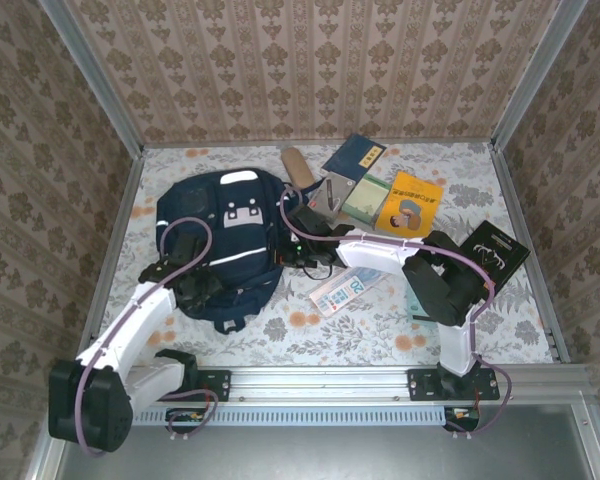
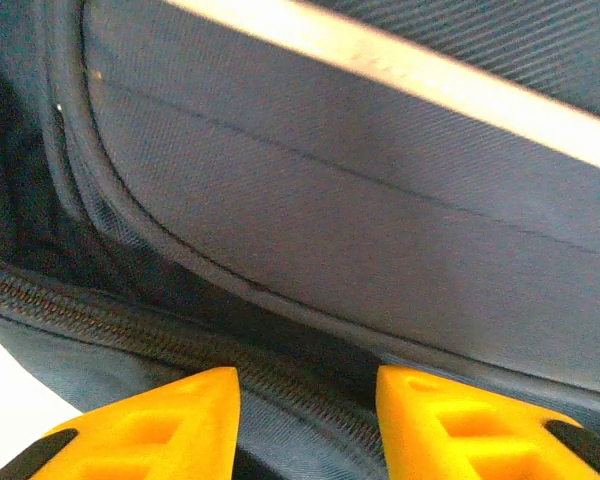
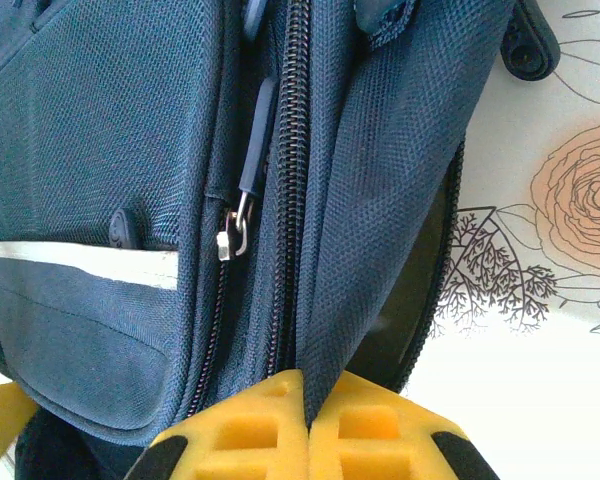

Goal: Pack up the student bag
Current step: Rotate the student bag at the middle-left of the table, then unzip the student bag at the middle-left of the table.

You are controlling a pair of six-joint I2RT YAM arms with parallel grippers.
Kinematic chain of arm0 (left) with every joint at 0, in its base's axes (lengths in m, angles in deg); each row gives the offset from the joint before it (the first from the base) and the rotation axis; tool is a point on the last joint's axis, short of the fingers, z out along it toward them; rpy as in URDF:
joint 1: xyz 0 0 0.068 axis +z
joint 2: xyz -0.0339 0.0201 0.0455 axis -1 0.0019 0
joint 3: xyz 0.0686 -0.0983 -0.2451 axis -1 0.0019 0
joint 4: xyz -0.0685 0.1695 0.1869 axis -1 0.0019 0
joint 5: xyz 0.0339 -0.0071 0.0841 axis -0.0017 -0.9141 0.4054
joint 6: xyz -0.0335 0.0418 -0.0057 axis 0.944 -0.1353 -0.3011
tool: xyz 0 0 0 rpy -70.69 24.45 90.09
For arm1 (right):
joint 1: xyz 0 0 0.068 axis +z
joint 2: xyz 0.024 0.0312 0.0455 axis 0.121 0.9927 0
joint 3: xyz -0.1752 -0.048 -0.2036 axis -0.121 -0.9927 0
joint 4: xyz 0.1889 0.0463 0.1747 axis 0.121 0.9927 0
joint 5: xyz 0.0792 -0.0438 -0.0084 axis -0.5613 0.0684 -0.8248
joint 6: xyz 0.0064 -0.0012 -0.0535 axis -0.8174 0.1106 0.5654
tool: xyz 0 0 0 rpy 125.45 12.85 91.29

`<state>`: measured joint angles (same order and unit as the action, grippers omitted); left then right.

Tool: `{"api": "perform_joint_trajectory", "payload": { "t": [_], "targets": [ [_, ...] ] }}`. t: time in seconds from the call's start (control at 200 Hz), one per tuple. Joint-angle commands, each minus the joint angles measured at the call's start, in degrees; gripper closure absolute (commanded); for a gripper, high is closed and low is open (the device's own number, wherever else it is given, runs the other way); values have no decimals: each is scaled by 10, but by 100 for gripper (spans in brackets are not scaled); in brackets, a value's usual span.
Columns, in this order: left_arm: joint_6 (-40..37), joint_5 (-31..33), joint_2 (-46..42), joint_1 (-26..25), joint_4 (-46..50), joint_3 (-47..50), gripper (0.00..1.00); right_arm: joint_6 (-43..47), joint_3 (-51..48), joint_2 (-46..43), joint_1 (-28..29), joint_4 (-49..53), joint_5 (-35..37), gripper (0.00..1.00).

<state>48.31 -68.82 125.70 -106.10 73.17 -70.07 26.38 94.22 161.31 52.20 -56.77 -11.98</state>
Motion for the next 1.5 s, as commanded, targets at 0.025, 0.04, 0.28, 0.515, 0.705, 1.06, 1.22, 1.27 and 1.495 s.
{"api": "perform_joint_trajectory", "payload": {
  "t": [0.025, 0.04, 0.28, 0.515, 0.705, 1.06, 1.22, 1.27, 1.495],
  "targets": [
    [-28, 3, -92, -18, 60, -13, 55, -11, 12, -5, 1, 1, 4, 100],
    [-27, 2, -103, -22, 66, -11, 55, -11, 12, -5, 1, 0, 4, 100],
    [-35, -6, -207, -104, 83, 8, 55, -16, 16, 4, 2, -3, -7, 100],
    [-86, -47, -185, -181, 18, 14, 58, -14, 16, 5, 2, 0, -8, 100],
    [-99, -56, -149, -194, 7, 27, 59, -14, 13, 3, 3, 2, -8, 100],
    [-105, -67, -115, -195, -21, 49, 60, -14, 16, 3, 2, 2, -10, 100],
    [-111, -60, -102, -196, -37, 51, 63, -14, 16, 4, 3, 1, -13, 100],
    [-113, -56, -98, -196, -39, 50, 65, -15, 15, 5, 3, 1, -14, 100],
    [-109, -57, -87, -207, -39, 45, 100, -16, 15, 3, 2, 1, -13, 100]
  ]
}}
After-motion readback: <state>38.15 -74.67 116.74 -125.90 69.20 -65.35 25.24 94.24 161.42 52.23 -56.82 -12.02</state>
